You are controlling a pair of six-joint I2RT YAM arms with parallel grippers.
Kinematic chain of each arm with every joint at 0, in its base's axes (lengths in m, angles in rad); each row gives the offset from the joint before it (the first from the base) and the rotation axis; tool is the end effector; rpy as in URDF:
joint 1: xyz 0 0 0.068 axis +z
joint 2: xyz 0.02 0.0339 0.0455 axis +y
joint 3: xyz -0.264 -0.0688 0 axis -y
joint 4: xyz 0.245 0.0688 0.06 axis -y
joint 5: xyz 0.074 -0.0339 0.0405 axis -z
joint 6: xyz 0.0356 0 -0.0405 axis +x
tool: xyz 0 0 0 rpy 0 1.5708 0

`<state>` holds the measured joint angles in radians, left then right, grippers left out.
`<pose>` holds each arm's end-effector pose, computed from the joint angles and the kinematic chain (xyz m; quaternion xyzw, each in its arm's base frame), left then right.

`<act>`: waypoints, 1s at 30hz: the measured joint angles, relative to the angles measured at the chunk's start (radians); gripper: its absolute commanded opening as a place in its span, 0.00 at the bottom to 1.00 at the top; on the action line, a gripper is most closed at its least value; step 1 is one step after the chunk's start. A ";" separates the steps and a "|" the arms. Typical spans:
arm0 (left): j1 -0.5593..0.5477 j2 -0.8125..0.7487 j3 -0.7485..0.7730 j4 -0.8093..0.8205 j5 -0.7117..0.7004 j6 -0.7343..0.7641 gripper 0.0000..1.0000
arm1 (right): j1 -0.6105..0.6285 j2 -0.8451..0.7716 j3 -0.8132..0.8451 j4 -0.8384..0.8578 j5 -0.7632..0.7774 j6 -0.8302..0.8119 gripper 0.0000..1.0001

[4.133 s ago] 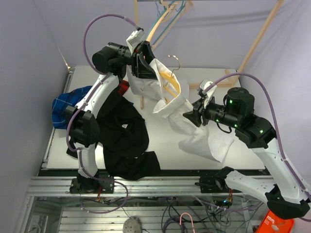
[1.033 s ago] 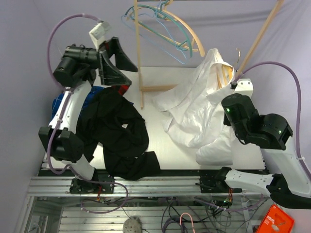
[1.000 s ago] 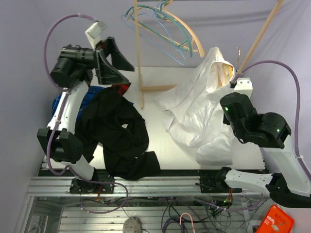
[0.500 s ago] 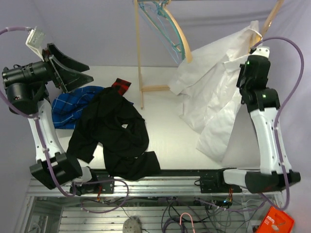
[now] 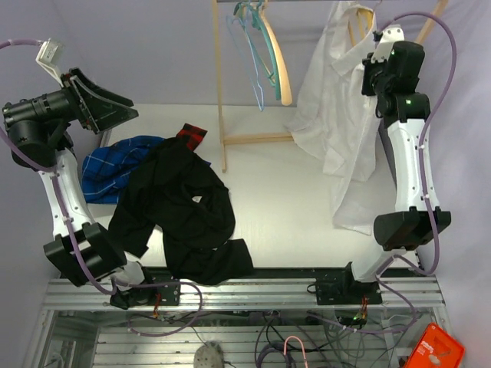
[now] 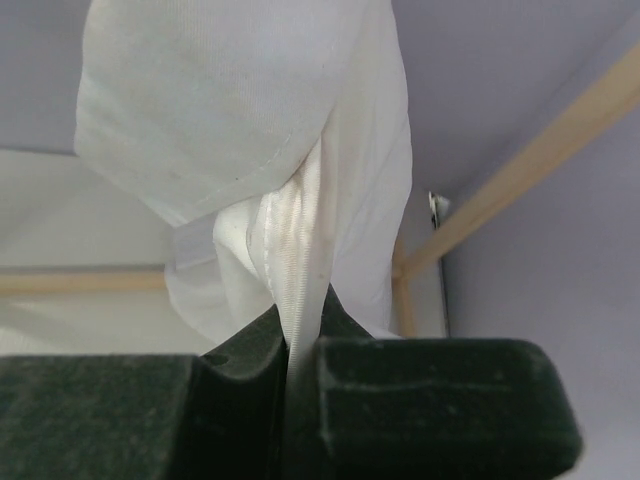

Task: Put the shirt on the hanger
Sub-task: Place the hanger at the clothesline.

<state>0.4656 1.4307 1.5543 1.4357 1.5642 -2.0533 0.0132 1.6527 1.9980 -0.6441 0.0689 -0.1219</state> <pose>0.2123 0.0668 0.5389 0.2120 0.6721 -0.5087 0.4945 0.3565 0.0023 0.4838 -0.0339 0.8036 -0.0599 0.5912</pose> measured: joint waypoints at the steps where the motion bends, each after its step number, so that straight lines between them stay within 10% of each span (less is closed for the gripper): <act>1: 0.009 0.010 0.000 0.000 0.000 -0.002 0.99 | -0.001 0.026 0.045 0.004 -0.015 -0.005 0.00; 30: 0.045 0.043 -0.027 0.000 0.001 -0.005 0.99 | -0.181 0.309 0.332 -0.042 -0.270 0.084 0.00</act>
<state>0.5110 1.4738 1.5276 1.4361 1.5650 -2.0586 -0.1677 1.9617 2.3302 -0.6857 -0.2008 -0.0376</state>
